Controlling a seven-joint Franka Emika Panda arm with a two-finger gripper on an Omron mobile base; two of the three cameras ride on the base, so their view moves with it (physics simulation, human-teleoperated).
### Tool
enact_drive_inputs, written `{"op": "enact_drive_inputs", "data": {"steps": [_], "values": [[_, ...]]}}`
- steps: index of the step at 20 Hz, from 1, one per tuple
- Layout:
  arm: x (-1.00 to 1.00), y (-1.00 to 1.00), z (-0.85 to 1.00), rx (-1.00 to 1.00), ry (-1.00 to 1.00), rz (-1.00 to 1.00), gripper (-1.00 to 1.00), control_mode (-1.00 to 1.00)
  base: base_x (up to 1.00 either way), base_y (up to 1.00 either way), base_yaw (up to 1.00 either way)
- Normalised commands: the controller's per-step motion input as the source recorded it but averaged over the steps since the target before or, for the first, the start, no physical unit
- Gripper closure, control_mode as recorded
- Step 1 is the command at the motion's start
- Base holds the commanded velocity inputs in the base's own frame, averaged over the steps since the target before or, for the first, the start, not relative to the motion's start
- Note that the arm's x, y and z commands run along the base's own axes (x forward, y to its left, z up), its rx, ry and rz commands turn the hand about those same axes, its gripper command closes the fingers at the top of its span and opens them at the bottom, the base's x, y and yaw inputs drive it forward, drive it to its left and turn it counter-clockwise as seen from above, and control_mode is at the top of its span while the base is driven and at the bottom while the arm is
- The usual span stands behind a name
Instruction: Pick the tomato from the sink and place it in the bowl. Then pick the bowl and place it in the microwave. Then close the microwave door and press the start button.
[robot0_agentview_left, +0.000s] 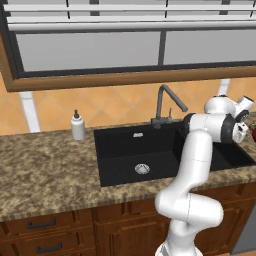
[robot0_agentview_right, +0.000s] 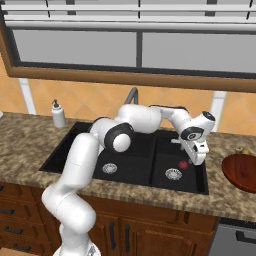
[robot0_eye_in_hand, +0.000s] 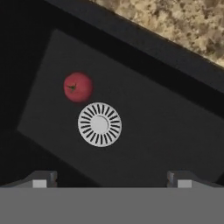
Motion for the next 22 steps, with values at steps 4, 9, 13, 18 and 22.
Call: {"op": "enact_drive_inputs", "data": {"steps": [4, 9, 13, 18, 22], "values": [[0.30, -0.01, -0.37, 0.00, 0.00, 0.01, -1.00, -1.00, 0.00, 0.00, 0.00], [0.34, 0.00, -0.33, 0.00, 0.00, 0.04, -1.00, -1.00, 0.00, 0.00, 0.00], [0.31, -0.15, -0.20, 0.00, 0.00, 0.04, -1.00, -1.00, 0.00, 0.00, 0.00], [0.37, -0.13, -0.26, 0.00, 0.00, 0.02, -1.00, -1.00, 0.00, 0.00, 0.00], [0.37, -0.06, -0.31, 0.00, 0.00, 0.02, -1.00, -1.00, 0.00, 0.00, 0.00]]}}
